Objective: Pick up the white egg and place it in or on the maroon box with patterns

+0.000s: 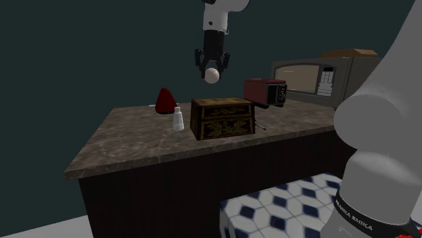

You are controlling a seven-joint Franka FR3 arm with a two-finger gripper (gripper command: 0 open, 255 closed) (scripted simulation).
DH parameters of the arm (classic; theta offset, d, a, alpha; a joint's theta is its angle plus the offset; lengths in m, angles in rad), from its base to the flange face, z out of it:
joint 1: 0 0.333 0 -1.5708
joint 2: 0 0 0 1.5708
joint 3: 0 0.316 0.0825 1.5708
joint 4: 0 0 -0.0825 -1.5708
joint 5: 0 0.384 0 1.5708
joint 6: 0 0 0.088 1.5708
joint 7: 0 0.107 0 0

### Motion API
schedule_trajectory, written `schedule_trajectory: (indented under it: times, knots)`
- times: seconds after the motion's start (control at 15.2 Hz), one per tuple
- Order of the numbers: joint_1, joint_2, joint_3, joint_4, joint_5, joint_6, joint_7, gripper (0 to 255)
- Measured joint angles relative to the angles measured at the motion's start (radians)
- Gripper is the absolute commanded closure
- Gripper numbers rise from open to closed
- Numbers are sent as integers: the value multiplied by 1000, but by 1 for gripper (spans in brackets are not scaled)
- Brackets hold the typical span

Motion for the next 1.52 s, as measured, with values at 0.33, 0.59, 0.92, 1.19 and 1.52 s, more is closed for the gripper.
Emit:
schedule_trajectory:
  times: [0.33,0.59,0.92,1.19,1.52]
  knots:
    - [-51,18,-73,13,-8,-5,-121,255]
    - [-59,20,-84,-26,-8,34,-144,255]
    - [-59,27,-83,-86,-8,101,-149,255]
    - [-58,42,-81,-126,-9,155,-151,255]
    - [-58,43,-80,-146,-8,177,-152,255]
